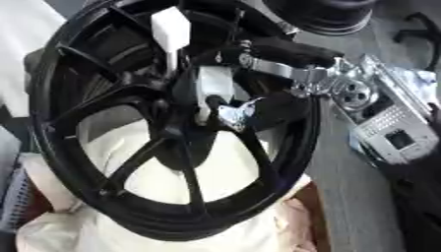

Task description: Pull the pin out of the wheel hub.

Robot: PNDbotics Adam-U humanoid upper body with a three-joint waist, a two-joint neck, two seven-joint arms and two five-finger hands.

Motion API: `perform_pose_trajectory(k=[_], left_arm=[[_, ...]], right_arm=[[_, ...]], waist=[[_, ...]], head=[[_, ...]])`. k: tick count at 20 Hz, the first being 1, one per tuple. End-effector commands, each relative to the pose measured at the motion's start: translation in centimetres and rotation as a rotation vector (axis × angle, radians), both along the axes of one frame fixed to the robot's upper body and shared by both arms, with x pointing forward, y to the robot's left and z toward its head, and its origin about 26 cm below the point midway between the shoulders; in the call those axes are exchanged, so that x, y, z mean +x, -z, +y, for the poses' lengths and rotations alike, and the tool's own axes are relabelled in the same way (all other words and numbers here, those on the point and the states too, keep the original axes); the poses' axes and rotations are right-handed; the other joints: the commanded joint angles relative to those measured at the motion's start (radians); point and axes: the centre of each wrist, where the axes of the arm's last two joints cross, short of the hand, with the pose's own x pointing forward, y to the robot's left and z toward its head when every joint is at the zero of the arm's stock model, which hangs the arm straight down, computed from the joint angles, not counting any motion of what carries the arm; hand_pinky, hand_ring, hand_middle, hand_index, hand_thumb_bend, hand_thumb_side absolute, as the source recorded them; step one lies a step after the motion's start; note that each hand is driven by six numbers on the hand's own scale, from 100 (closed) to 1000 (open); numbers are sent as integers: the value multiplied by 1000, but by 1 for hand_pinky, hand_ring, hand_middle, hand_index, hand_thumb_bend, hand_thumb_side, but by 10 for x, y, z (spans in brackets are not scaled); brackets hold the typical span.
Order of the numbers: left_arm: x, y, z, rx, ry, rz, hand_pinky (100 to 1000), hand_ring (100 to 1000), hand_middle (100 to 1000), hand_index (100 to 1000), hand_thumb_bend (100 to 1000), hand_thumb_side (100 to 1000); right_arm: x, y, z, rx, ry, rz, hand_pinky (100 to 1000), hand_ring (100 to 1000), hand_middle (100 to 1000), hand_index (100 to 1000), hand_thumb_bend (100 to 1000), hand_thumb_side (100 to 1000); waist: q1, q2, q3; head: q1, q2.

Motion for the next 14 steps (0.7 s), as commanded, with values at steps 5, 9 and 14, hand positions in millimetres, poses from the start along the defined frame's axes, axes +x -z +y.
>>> perform_pose_trajectory(k=[5, 9, 14], left_arm=[[0, -7, -2, 14, 10, -31, 735, 575, 568, 759, 100, 732], [0, -8, -3, 15, 11, -34, 736, 574, 568, 759, 100, 733], [1, -8, -3, 15, 11, -35, 736, 574, 567, 759, 100, 734]], right_arm=[[-1, -9, -6, 1, -5, 7, 901, 889, 741, 951, 100, 740], [-1, -9, -6, 0, -8, 15, 899, 888, 736, 959, 100, 743], [-1, -10, -6, -11, -17, -4, 911, 905, 813, 978, 100, 745]], waist=[[10, -7, -1], [10, -2, 2], [9, 3, 5]], head=[[-8, 6], [-9, 6], [-5, 6]])
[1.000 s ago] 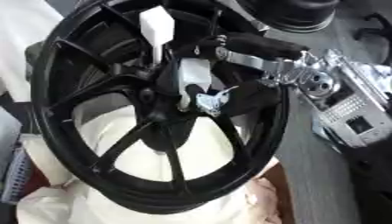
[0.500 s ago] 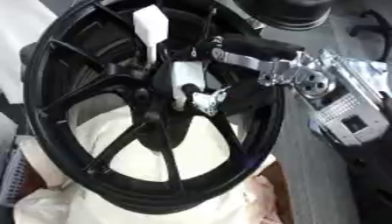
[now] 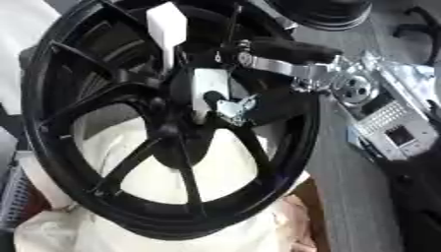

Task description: Pull the pin out of the wheel hub.

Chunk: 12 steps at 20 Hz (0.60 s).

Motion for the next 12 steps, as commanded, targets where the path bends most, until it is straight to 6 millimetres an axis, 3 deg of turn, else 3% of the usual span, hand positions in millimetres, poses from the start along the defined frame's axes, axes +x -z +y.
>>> perform_pose_trajectory(k=[1, 5, 12], left_arm=[[-1, -6, -2, 5, 9, -25, 736, 574, 567, 759, 100, 736], [0, -7, -2, 4, 9, -24, 737, 574, 565, 759, 100, 737], [0, -7, -3, 7, 13, -22, 738, 573, 564, 759, 100, 740]], right_arm=[[-1, -7, -3, -5, -3, -33, 911, 905, 819, 981, 100, 754], [-1, -7, -3, -10, -17, -43, 916, 909, 827, 987, 100, 643], [-1, -7, -3, -7, -6, -65, 907, 898, 814, 971, 100, 612]], waist=[[9, -14, -1], [8, -12, -1], [5, -7, 4]], head=[[3, 6], [5, 6], [1, 6]])
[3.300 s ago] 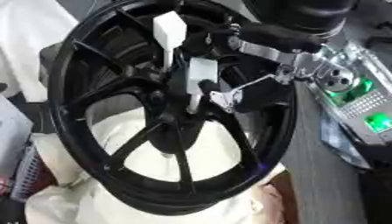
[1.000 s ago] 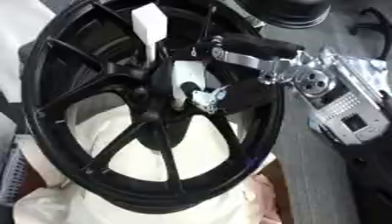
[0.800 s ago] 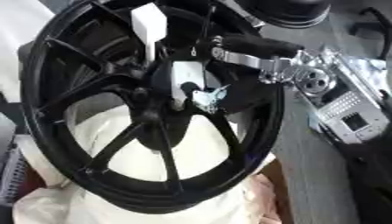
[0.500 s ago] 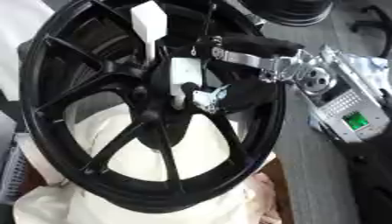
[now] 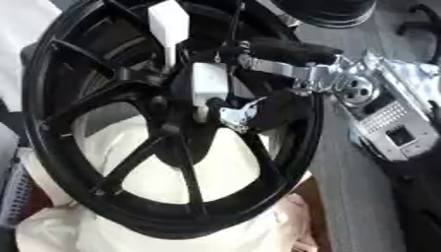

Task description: Pull the pin out of the wheel hub.

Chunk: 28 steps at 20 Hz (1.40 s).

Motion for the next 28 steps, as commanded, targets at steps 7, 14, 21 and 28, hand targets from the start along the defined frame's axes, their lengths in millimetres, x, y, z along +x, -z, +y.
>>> perform_pose_trajectory(k=[7, 14, 21, 28], left_arm=[[0, -7, -3, 14, 15, -22, 739, 573, 564, 760, 100, 741], [0, -8, -4, 17, 18, -24, 739, 573, 564, 759, 100, 742], [0, -8, -4, 18, 17, -24, 739, 574, 564, 759, 100, 743], [0, -8, -4, 19, 18, -23, 740, 575, 566, 759, 100, 744]], right_arm=[[-1, -7, -2, 24, 27, -35, 894, 885, 749, 916, 100, 604], [-1, -7, -2, 39, 30, -27, 889, 878, 722, 911, 100, 561], [-1, -5, -2, 40, 38, -15, 878, 862, 658, 867, 100, 576], [-1, -7, -3, 106, 40, -6, 845, 776, 511, 741, 100, 567]], waist=[[2, -7, 7], [-1, -2, 10], [-2, 1, 11], [-1, 2, 10]], head=[[-6, 6], [-11, 3], [-13, 2], [-17, 2]])
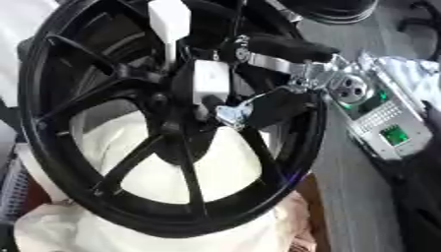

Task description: Pull the pin out of the wheel hub.

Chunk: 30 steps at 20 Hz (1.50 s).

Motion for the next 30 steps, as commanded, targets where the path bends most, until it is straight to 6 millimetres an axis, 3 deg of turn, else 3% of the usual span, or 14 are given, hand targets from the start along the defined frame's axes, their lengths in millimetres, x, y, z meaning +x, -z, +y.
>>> perform_pose_trajectory(k=[1, 14, 30], left_arm=[[-1, -6, -2, 6, 8, -24, 741, 575, 567, 760, 100, 745], [-1, -6, -2, 6, 7, -21, 742, 576, 569, 760, 100, 745], [-1, -6, -1, -2, 14, -20, 743, 578, 571, 761, 100, 734]], right_arm=[[-1, -8, -4, 37, 9, -25, 841, 767, 504, 734, 100, 563], [-1, -10, -4, 128, -4, -25, 775, 620, 402, 618, 100, 479], [-1, -23, -16, 193, -60, -21, 746, 565, 367, 579, 100, 420]], waist=[[7, -14, -1], [10, -13, -2], [19, -31, -5]], head=[[-6, 1], [-17, -4], [-18, -3]])
